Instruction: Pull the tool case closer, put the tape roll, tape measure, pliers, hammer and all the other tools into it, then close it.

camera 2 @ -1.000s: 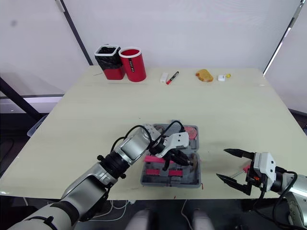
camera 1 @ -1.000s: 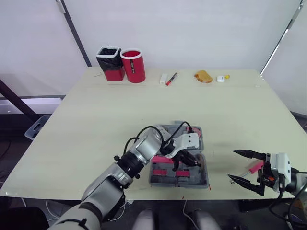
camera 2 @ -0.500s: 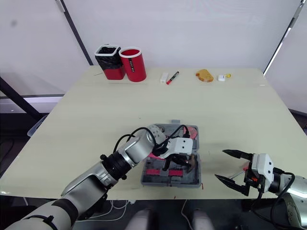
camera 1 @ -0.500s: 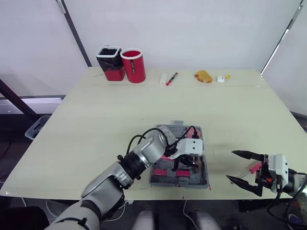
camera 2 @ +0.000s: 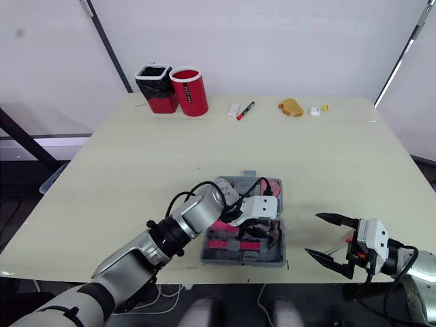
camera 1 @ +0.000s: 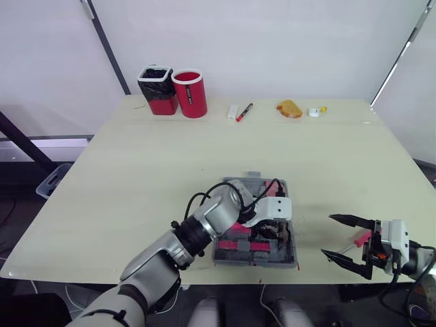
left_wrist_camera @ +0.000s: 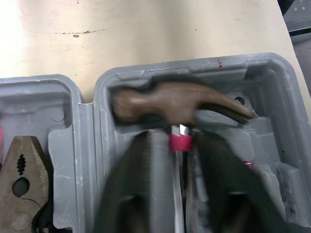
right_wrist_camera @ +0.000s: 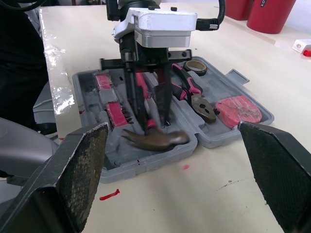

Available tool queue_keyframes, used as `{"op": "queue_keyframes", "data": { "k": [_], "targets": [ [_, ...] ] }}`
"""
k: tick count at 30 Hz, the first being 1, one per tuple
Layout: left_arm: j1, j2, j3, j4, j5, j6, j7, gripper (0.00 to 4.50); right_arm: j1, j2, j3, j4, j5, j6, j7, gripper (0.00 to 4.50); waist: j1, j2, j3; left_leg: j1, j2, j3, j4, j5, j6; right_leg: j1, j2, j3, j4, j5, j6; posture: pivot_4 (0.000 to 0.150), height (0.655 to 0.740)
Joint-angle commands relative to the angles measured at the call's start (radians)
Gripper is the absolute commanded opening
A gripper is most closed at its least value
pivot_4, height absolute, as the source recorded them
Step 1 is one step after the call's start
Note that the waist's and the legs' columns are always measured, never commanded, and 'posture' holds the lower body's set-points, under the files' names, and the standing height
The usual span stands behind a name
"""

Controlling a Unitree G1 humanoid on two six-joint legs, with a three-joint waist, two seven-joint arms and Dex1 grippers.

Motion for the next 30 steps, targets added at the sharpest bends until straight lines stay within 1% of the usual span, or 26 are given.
{"op": "queue_keyframes", "data": {
  "k": [1, 5, 12, 15, 16, 20, 24, 29, 30],
  "targets": [
    [-0.012, -0.004, 0.003, -0.034, -0.001, -0.002, 0.004, 3.04, 0.002, -0.006, -0.015, -0.01, 0.016, -0.014, 0.005, 4.5, 0.0, 0.0, 0.0, 0.0, 0.0, 0.0, 0.0, 0.0, 0.0, 0.0, 0.0, 0.0, 0.0, 0.0, 0.0, 0.15, 0.74],
    [-0.015, 0.006, 0.01, -0.049, -0.006, -0.004, 0.0, 3.04, -0.002, -0.007, -0.012, -0.007, 0.016, -0.013, 0.008, 4.5, 0.0, 0.0, 0.0, 0.0, 0.0, 0.0, 0.0, 0.0, 0.0, 0.0, 0.0, 0.0, 0.0, 0.0, 0.0, 0.15, 0.74],
    [-0.039, 0.034, 0.107, -0.087, -0.083, -0.005, -0.017, 3.04, -0.006, -0.01, -0.012, -0.005, 0.016, -0.01, 0.011, 4.5, 0.0, 0.0, 0.0, 0.0, 0.0, 0.0, 0.0, 0.0, 0.0, 0.0, 0.0, 0.0, 0.0, 0.0, 0.0, 0.15, 0.74],
    [-0.041, 0.044, 0.151, -0.074, -0.119, -0.068, -0.014, 3.04, -0.007, -0.011, -0.013, -0.004, 0.016, -0.009, 0.012, 4.5, 0.0, 0.0, 0.0, 0.0, 0.0, 0.0, 0.0, 0.0, 0.0, 0.0, 0.0, 0.0, 0.0, 0.0, 0.0, 0.15, 0.74],
    [-0.04, 0.046, 0.176, -0.066, -0.142, -0.055, -0.016, 3.04, -0.007, -0.01, -0.012, -0.005, 0.015, -0.009, 0.012, 4.5, -0.001, 0.0, 0.0, 0.0, 0.0, 0.0, 0.0, 0.0, 0.0, 0.0, 0.0, 0.0, 0.0, 0.0, 0.0, 0.15, 0.74],
    [-0.009, 0.06, 0.285, -0.026, -0.241, -0.152, -0.028, 3.04, -0.008, -0.005, -0.009, -0.007, 0.015, -0.008, 0.008, 4.5, -0.002, 0.0, 0.0, 0.0, 0.0, 0.0, 0.0, 0.0, 0.0, 0.0, 0.0, 0.0, 0.0, 0.0, 0.0, 0.15, 0.74],
    [0.047, 0.106, 0.325, 0.018, -0.269, -0.276, -0.05, 3.04, -0.011, -0.003, -0.006, -0.007, 0.013, -0.009, 0.004, 4.5, -0.003, 0.001, 0.0, 0.001, 0.0, 0.0, 0.0, 0.0, 0.0, 0.0, 0.0, 0.0, 0.0, 0.0, 0.0, 0.15, 0.74],
    [0.107, 0.149, 0.347, 0.049, -0.31, -0.332, -0.107, 3.04, -0.005, 0.002, -0.001, -0.006, 0.007, -0.014, 0.0, 4.5, 0.0, 0.001, 0.0, 0.0, 0.0, 0.0, 0.0, 0.0, 0.0, 0.0, 0.0, 0.0, 0.0, 0.0, 0.0, 0.15, 0.74],
    [0.115, 0.153, 0.352, 0.054, -0.314, -0.34, -0.107, 2.81, -0.003, 0.002, 0.0, -0.009, 0.008, -0.014, -0.002, 4.5, 0.001, 0.001, 0.0, 0.0, 0.0, 0.0, 0.0, 0.0, 0.0, 0.0, 0.0, 0.0, 0.0, 0.0, 0.0, 0.15, 0.74]
  ]
}}
